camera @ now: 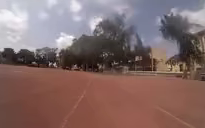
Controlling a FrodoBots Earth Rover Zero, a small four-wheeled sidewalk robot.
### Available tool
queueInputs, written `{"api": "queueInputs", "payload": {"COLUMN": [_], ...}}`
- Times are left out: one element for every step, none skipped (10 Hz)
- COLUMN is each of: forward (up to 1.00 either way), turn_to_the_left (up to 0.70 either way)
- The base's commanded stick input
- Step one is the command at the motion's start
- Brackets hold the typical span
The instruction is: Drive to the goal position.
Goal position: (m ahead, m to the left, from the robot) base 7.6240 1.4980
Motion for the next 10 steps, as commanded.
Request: {"api": "queueInputs", "payload": {"forward": [0.70, 0.70, 0.70, 0.70, 0.70, 0.70, 0.70, 0.70, 0.70, 0.70], "turn_to_the_left": [0.00, 0.00, 0.00, 0.00, 0.00, 0.00, 0.00, 0.00, 0.00, 0.00]}}
